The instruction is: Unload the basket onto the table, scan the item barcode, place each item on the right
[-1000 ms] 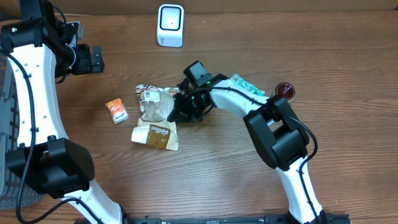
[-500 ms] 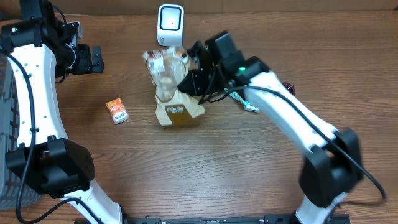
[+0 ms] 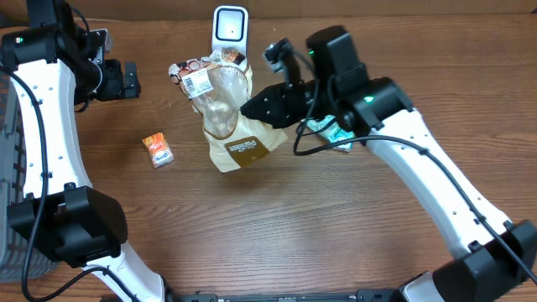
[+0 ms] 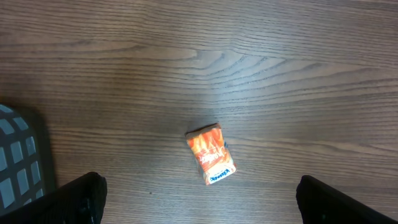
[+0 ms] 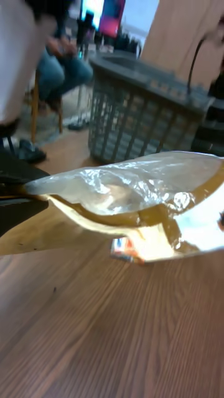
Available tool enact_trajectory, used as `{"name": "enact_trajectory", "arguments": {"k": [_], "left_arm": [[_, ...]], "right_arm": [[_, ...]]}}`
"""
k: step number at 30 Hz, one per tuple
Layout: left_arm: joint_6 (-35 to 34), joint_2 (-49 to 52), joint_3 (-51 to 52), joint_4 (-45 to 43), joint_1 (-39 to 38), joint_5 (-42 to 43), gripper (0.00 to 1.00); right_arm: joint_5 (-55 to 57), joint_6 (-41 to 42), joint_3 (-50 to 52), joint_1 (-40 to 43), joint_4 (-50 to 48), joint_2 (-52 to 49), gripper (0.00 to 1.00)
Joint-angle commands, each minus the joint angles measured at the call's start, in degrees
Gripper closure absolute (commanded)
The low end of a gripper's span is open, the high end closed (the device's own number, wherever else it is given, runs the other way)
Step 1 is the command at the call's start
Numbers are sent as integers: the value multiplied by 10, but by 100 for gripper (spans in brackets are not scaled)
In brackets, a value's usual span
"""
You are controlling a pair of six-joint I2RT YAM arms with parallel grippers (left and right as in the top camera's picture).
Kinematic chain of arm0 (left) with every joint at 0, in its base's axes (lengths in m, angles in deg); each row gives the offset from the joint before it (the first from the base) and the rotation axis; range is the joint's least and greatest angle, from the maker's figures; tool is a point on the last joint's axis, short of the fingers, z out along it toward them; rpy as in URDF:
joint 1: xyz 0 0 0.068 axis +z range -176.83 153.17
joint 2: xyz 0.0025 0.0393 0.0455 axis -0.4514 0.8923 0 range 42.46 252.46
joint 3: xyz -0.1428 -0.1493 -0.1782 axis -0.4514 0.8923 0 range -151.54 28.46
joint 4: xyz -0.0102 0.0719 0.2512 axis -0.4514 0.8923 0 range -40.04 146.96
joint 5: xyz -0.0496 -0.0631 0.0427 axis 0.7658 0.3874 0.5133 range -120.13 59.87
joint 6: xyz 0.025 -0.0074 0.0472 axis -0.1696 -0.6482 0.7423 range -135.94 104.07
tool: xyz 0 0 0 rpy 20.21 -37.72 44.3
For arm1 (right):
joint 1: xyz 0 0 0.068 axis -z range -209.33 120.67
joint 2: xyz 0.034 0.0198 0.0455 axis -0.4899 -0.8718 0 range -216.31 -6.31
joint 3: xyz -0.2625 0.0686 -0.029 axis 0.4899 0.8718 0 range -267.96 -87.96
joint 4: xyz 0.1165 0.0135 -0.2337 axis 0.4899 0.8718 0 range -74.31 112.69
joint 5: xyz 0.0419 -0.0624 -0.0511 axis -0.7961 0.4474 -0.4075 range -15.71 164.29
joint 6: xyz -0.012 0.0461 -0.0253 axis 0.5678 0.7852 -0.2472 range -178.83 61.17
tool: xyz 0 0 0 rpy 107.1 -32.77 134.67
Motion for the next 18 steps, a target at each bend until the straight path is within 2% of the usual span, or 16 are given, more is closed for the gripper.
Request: {"name": "enact_trajectory", "arguments": {"k": [1,4,9,13,18], "left_arm": [[12,-9,3,0,-4,4,0],[12,-9,3,0,-4,4,1],[12,-9,3,0,-4,4,0],[12,-9,3,0,-4,4,0],[12,-9,3,0,-4,4,0]], "right_arm": [[-65,17,-2,24,-2,37,96],[-51,16,-2,29,10,38,96],[46,30,-2,24,53,26,96],[115,61,-1,24,92,-21,96],[199,62,-1,24,122,-109,96]]}}
